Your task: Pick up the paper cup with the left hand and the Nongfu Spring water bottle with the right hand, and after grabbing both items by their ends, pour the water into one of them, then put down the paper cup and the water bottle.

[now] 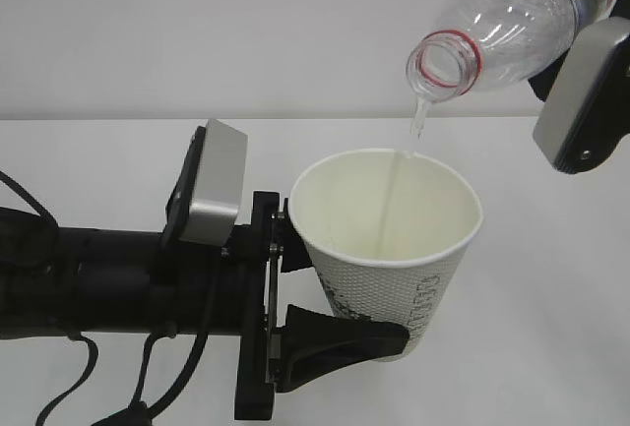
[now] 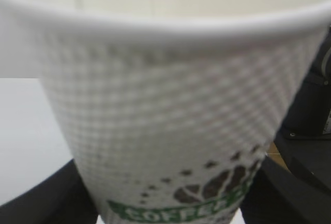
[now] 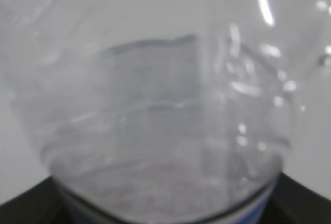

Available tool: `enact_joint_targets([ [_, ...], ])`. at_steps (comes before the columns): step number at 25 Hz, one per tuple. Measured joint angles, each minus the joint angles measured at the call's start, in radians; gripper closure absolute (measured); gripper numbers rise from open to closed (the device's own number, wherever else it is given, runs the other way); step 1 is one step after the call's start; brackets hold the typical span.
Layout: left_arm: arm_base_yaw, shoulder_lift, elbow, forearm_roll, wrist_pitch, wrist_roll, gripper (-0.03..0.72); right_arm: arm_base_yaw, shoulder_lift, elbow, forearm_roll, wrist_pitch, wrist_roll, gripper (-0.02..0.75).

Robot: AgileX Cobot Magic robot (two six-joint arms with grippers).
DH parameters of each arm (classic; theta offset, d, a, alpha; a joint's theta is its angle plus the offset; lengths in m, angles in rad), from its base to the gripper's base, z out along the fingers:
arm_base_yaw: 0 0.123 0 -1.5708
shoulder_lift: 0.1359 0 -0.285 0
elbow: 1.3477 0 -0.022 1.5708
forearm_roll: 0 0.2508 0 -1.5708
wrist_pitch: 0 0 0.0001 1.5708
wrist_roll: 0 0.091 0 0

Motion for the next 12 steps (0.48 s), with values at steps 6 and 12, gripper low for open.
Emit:
enact_joint_targets([
  [6, 0.000, 0.000, 0.000, 0.000, 0.000, 0.000, 0.156, 0.000, 0.000, 0.000, 0.000, 0.000, 0.000, 0.253],
  [12, 0.000, 0.000, 0.000, 0.000, 0.001, 0.000, 0.156, 0.000, 0.000, 0.000, 0.000, 0.000, -0.005, 0.253],
])
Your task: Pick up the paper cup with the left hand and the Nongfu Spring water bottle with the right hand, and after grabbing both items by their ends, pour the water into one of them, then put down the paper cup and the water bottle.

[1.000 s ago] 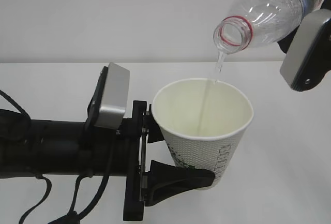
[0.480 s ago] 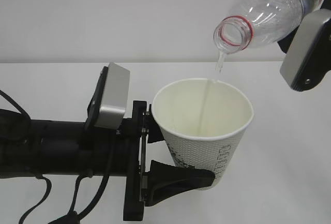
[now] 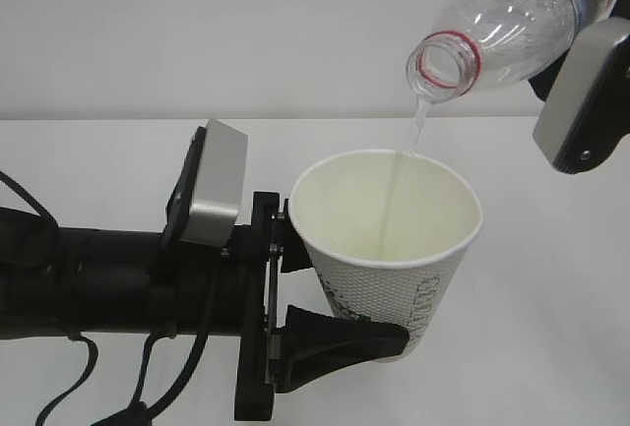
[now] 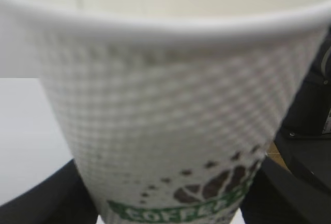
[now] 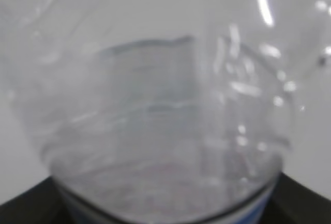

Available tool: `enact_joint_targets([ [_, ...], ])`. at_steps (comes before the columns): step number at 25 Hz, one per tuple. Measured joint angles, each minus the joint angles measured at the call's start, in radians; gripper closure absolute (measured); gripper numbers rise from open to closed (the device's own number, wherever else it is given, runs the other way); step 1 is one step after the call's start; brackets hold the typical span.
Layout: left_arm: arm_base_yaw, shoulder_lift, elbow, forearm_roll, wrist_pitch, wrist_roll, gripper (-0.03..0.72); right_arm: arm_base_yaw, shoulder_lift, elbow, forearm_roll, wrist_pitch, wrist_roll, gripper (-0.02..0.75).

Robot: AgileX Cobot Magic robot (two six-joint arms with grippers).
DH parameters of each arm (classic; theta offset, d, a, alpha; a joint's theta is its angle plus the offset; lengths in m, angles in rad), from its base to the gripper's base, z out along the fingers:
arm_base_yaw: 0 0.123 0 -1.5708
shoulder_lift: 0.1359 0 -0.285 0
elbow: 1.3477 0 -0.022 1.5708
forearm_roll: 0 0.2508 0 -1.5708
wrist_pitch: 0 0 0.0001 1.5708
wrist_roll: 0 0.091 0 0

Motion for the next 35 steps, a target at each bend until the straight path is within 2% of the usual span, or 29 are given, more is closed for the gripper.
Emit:
enact_joint_targets([
  [35, 0.000, 0.000, 0.000, 0.002, 0.002, 0.000, 0.156, 0.000, 0.000, 0.000, 0.000, -0.024, -0.006, 0.253],
])
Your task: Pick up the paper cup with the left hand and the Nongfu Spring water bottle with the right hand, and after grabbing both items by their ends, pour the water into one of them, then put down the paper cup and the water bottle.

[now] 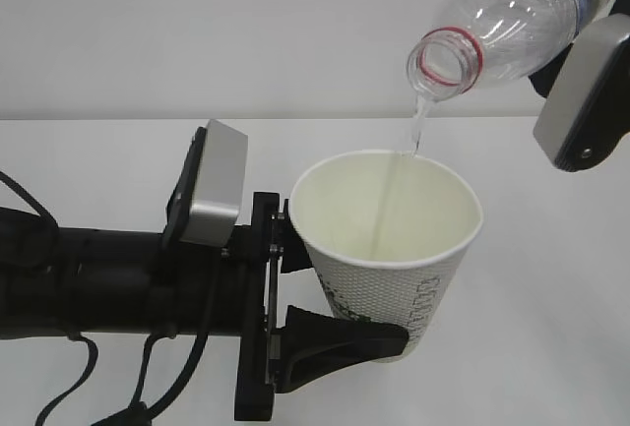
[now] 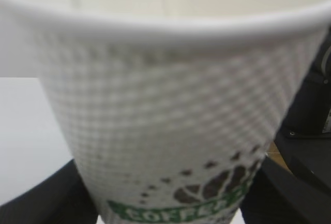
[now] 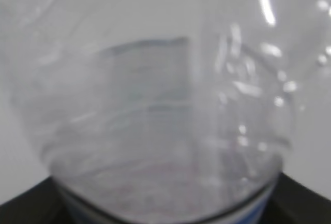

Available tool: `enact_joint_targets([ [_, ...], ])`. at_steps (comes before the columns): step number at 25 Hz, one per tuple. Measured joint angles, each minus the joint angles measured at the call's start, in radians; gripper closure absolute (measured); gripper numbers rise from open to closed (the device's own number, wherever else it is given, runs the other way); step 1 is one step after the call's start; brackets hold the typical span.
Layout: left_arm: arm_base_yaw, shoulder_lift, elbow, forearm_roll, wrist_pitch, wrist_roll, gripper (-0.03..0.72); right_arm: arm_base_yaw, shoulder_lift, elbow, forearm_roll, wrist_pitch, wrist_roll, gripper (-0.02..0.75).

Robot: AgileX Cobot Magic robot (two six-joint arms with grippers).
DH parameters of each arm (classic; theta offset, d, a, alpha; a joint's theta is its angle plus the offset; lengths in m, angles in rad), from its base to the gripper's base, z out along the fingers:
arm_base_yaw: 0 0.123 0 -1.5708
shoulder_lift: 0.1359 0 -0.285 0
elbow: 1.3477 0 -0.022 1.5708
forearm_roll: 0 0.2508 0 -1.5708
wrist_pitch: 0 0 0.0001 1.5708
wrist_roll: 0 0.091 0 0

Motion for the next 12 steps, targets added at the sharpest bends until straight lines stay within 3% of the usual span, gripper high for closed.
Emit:
enact_joint_targets([
  [12, 0.000, 0.000, 0.000, 0.000, 0.002, 0.000, 0.157, 0.000, 0.000, 0.000, 0.000, 0.000, 0.000, 0.253],
])
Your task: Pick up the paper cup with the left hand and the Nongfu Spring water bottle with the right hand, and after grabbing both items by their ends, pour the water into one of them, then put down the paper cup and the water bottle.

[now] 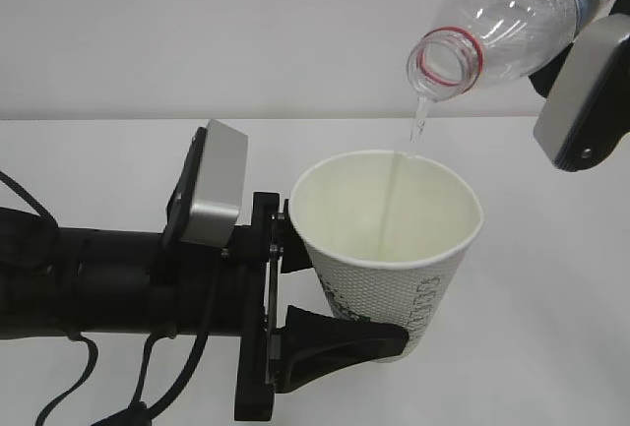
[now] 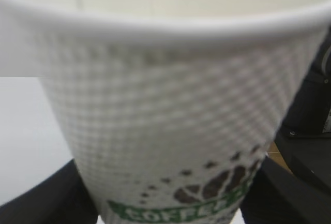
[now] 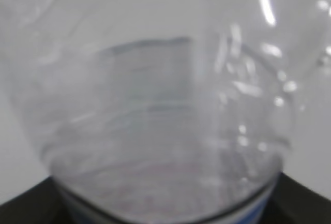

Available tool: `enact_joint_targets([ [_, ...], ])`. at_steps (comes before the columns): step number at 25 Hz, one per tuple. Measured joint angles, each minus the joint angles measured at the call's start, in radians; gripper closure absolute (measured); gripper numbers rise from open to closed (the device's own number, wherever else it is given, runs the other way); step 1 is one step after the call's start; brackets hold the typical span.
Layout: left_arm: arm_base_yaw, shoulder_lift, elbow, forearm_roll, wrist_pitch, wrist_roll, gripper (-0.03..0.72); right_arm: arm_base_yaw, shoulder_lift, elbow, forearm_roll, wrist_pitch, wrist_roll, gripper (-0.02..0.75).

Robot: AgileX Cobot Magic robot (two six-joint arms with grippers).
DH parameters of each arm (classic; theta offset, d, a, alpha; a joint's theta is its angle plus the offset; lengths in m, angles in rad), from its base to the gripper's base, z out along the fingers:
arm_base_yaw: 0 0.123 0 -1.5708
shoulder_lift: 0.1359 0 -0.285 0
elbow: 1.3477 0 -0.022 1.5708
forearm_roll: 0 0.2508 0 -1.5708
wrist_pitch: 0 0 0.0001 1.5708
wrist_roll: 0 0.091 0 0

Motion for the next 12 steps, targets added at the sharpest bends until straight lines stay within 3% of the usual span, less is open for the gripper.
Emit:
enact_joint_targets([
  [12, 0.000, 0.000, 0.000, 0.000, 0.000, 0.000, 0.157, 0.000, 0.000, 0.000, 0.000, 0.000, 0.000, 0.253],
])
